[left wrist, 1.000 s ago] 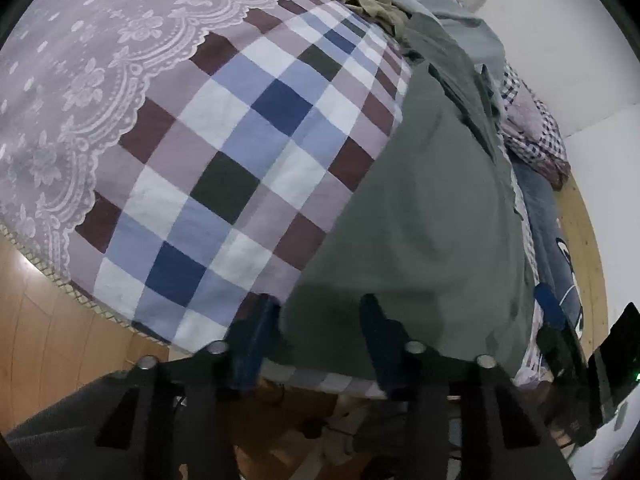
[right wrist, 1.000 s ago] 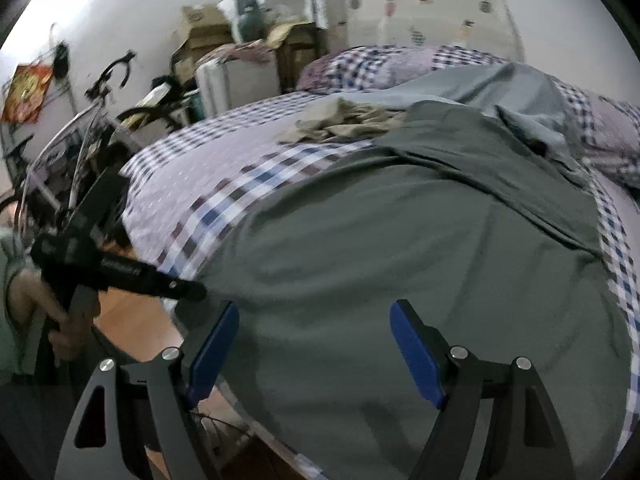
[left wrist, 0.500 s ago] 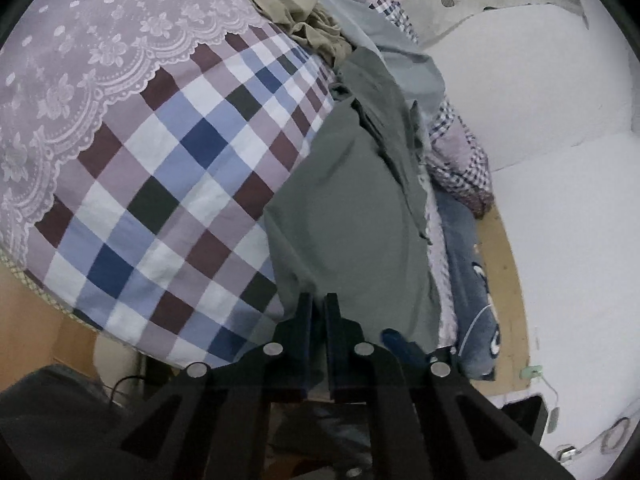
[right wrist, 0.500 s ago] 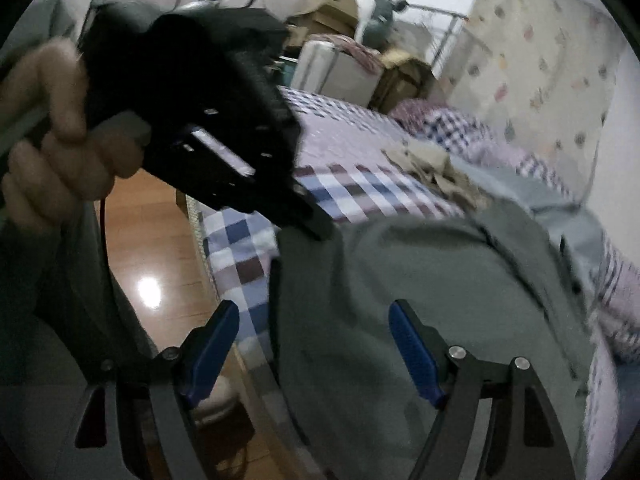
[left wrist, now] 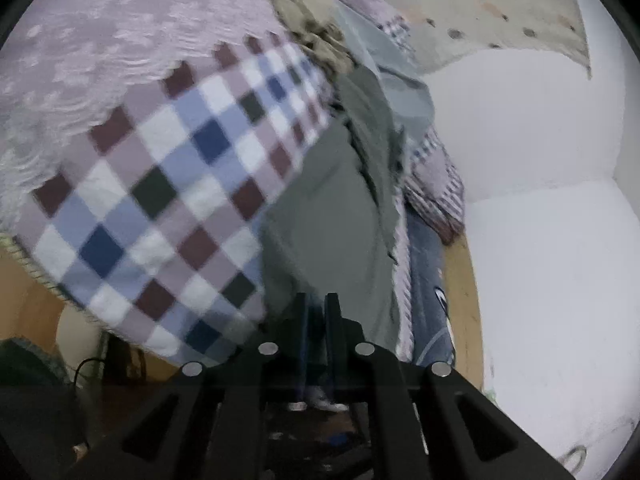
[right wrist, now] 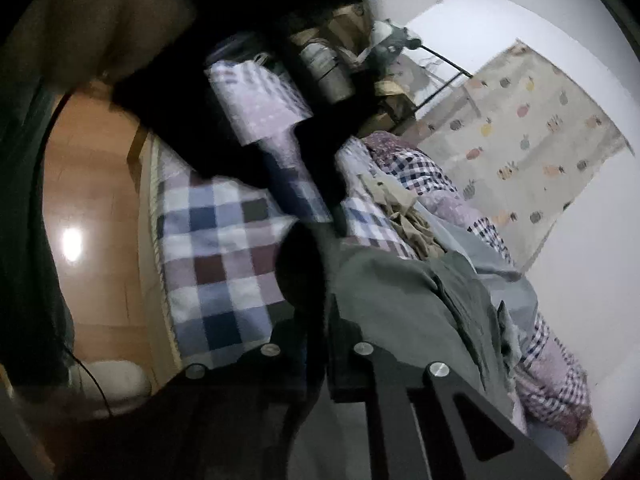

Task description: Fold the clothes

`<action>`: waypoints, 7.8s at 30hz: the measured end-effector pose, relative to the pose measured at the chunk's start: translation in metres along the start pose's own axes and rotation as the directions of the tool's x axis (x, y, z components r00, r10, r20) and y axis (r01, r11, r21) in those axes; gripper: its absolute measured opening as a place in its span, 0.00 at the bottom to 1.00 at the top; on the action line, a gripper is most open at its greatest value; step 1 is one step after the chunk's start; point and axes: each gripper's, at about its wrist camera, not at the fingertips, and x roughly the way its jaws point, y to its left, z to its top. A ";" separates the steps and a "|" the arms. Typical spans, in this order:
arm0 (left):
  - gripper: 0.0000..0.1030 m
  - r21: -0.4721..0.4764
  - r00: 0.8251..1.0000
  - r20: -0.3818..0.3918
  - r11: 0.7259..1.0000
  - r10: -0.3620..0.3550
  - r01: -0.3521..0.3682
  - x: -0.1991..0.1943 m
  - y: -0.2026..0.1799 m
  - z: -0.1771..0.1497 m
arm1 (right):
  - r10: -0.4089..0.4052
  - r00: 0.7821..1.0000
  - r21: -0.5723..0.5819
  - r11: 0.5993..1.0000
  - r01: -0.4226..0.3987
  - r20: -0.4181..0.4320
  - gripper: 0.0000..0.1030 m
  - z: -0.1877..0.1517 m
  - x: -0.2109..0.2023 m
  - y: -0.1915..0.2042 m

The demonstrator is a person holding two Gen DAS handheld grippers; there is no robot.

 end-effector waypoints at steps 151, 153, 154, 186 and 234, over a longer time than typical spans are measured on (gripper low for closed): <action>0.01 0.189 0.987 0.111 0.973 0.112 -0.131 0.036 -0.215 0.123 | 0.071 0.850 0.542 0.797 0.267 -0.523 0.01 -0.205 -0.098 -0.449; 0.01 0.181 0.981 0.093 0.966 0.169 -0.183 0.064 -0.206 0.142 | 0.116 0.835 0.557 0.793 0.248 -0.538 0.01 -0.223 -0.066 -0.455; 0.01 0.180 0.977 0.083 0.961 0.197 -0.209 0.079 -0.202 0.151 | 0.136 0.827 0.563 0.790 0.241 -0.545 0.01 -0.232 -0.050 -0.457; 0.01 0.138 0.898 -0.436 0.981 -0.062 0.135 -0.078 -0.140 -0.124 | 0.400 0.739 0.636 0.770 0.050 -0.542 0.01 -0.195 -0.314 -0.319; 0.01 0.202 0.986 -0.151 0.978 0.073 -0.042 -0.013 -0.214 0.091 | 0.197 0.838 0.565 0.811 0.152 -0.508 0.01 -0.174 -0.132 -0.474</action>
